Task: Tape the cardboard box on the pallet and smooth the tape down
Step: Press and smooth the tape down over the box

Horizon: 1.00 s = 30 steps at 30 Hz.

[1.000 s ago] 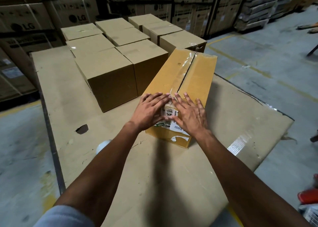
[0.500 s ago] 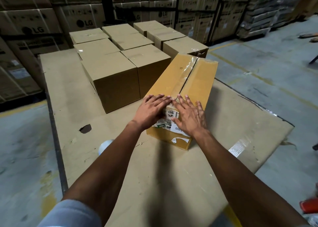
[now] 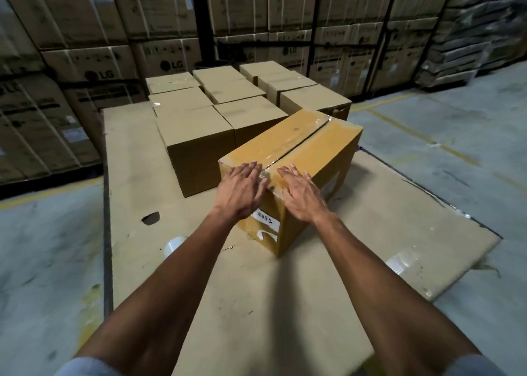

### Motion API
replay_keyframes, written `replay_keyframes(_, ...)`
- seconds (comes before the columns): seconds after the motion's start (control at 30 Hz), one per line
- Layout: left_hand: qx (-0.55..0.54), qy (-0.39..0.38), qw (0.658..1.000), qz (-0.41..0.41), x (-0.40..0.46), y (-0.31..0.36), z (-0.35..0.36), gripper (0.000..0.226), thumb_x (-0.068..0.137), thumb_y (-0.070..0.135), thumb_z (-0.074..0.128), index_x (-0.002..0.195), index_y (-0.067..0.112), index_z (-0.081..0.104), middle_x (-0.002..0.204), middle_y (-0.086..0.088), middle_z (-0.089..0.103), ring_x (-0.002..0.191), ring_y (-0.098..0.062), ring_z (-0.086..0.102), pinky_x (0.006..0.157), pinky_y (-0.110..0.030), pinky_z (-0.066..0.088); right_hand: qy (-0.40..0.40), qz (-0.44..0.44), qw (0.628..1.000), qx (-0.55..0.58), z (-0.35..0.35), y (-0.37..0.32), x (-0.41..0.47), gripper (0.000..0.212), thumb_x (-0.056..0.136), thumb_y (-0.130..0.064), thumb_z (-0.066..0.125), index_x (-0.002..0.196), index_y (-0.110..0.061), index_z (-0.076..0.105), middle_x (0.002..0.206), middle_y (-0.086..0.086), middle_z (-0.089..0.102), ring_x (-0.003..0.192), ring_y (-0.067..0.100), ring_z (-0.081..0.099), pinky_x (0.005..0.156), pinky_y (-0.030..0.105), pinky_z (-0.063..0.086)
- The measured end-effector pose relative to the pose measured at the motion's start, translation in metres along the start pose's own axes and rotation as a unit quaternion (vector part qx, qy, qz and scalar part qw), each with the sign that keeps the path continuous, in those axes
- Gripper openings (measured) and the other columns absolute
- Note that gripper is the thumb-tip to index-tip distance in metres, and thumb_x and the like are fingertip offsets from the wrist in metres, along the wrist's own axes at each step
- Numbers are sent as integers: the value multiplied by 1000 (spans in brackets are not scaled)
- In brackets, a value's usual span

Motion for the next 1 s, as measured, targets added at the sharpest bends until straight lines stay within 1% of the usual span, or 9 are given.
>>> replay_keyframes(0.1,2,-4,999,51,-4,41,3,83,105,77,19,165,22,35,171,-7,38,155,-29,39,128,-50,32,-13,-9,1000,-3,-8,27,1,69,108,-23,44,169,-16,11,177,5,13,164,21,2,132,46,-2)
replay_keyframes(0.2,36,-8,997,69,0,61,13,85,101,84,21,158,26,44,164,-5,49,147,-28,50,119,-49,44,-36,-30,998,-42,-13,61,1,73,107,-25,47,169,-17,8,178,4,8,164,21,0,132,46,-3)
replay_keyframes(0.3,69,-13,995,75,2,58,15,75,101,78,33,155,28,45,159,-2,53,141,-27,53,108,-45,52,-27,-20,995,-90,-15,93,5,73,108,-32,48,169,-19,11,178,4,4,164,22,-1,132,48,-3)
replay_keyframes(0.4,92,-25,995,43,-1,47,13,69,100,68,45,155,26,42,159,-3,52,141,-27,53,106,-45,53,-6,15,993,-116,-13,111,13,70,110,-37,45,169,-20,10,177,7,1,164,26,-2,132,52,-2)
replay_keyframes(0.53,118,-30,992,-27,-15,23,8,70,99,57,58,158,24,37,162,-5,49,147,-28,50,117,-46,47,-8,6,993,-120,-8,114,27,70,111,-41,38,169,-20,5,177,8,-5,164,27,-5,132,53,-2)
replay_keyframes(0.63,133,9,987,-86,-24,16,10,63,102,44,57,159,23,38,164,-7,49,151,-27,47,125,-45,38,4,-24,993,-115,-7,117,37,73,111,-48,35,169,-21,1,177,8,-6,164,27,-7,131,51,-4)
replay_keyframes(0.8,149,16,985,-83,-16,47,43,71,111,52,34,172,26,9,179,-4,18,165,-26,20,134,-51,18,53,-17,991,-123,4,144,43,90,103,-72,24,167,-20,-11,174,11,-19,161,35,-16,128,56,-11)
replay_keyframes(0.87,147,19,985,-93,-8,57,57,75,111,55,36,172,32,-1,181,-1,7,166,-29,9,133,-57,15,66,-32,989,-131,11,151,46,93,101,-74,23,168,-19,-11,174,12,-24,161,38,-18,129,59,-9)
replay_keyframes(1.0,166,35,979,-109,2,55,69,80,111,49,44,171,35,-7,181,-2,4,166,-35,6,132,-59,14,71,-53,987,-135,21,157,61,92,102,-72,25,168,-20,-9,175,14,-21,161,41,-17,129,64,-5)
Point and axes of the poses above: each hand's wrist, its own x-axis towards the middle knuckle, its own z-axis out of the palm, y = z × x, the point moved 2 cm from there along x, towards the middle knuckle
